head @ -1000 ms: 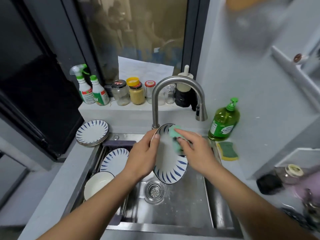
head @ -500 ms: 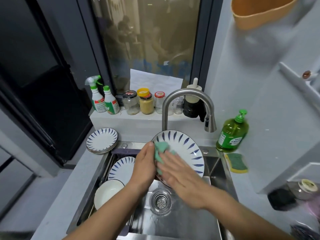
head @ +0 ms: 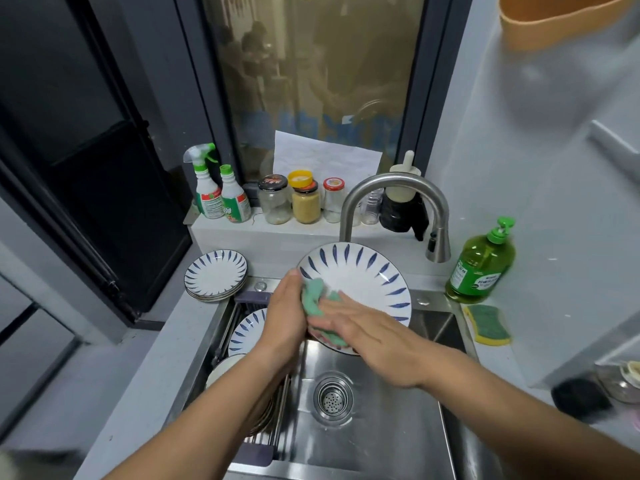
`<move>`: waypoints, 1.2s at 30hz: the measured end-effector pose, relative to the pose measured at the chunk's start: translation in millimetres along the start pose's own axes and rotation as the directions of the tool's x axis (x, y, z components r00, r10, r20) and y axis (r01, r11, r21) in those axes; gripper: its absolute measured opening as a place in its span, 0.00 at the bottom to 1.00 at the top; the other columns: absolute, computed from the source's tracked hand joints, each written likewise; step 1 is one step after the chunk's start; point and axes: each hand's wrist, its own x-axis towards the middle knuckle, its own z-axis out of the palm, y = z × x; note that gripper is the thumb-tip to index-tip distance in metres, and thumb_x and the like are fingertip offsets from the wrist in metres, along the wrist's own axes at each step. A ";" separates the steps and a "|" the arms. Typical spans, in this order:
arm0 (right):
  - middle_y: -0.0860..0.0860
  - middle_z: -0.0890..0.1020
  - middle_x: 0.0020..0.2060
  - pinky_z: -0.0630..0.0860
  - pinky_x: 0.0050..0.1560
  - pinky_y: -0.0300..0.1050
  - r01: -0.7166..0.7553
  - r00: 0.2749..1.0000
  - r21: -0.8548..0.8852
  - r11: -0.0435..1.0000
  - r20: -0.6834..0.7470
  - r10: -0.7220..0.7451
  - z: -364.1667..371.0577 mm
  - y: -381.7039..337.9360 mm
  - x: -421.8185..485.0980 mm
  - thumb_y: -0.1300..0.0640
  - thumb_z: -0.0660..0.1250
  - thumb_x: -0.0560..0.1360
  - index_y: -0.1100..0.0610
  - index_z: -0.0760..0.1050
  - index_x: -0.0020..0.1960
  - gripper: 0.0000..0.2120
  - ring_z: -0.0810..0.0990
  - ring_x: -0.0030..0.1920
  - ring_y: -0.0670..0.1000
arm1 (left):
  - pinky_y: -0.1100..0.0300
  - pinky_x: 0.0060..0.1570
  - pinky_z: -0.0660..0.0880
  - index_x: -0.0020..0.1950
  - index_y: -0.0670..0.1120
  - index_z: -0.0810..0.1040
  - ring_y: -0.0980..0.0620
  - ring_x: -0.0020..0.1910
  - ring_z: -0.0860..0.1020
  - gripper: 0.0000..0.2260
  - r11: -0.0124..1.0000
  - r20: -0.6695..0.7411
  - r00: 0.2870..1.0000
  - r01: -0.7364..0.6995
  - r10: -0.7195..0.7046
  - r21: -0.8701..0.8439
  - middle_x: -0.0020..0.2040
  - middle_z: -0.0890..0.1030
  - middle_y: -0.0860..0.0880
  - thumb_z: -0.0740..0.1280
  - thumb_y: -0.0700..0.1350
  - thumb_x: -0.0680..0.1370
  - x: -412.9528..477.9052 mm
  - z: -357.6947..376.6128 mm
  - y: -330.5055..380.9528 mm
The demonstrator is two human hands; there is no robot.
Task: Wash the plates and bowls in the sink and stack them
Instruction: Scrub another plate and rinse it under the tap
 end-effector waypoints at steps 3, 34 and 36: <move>0.39 0.58 0.77 0.41 0.78 0.37 0.057 0.997 -0.126 0.990 0.050 -0.051 -13.0 12.3 -28.2 0.39 0.38 0.82 0.46 0.62 0.77 0.29 0.50 0.76 0.32 | 0.46 0.57 0.81 0.49 0.50 0.82 0.45 0.56 0.84 0.17 0.998 -0.018 0.998 -0.060 0.060 0.020 0.51 0.86 0.47 0.56 0.54 0.85 6.6 -9.6 10.4; 0.43 0.53 0.79 0.37 0.78 0.40 0.008 0.990 -0.253 0.967 -0.131 -0.042 12.6 -0.2 -35.0 0.34 0.34 0.79 0.47 0.56 0.80 0.35 0.44 0.78 0.37 | 0.48 0.65 0.75 0.51 0.51 0.80 0.51 0.57 0.82 0.17 0.981 -0.065 0.980 -0.187 0.190 0.051 0.51 0.86 0.54 0.54 0.51 0.88 1.4 6.1 26.3; 0.46 0.61 0.78 0.41 0.80 0.47 -0.023 0.986 -0.344 0.939 -0.165 -0.036 2.1 19.3 -46.8 0.37 0.37 0.82 0.46 0.64 0.77 0.31 0.54 0.79 0.43 | 0.49 0.63 0.76 0.49 0.51 0.80 0.56 0.52 0.81 0.17 0.984 -0.064 0.983 -0.170 0.173 0.054 0.47 0.85 0.57 0.54 0.50 0.87 -0.3 2.5 26.4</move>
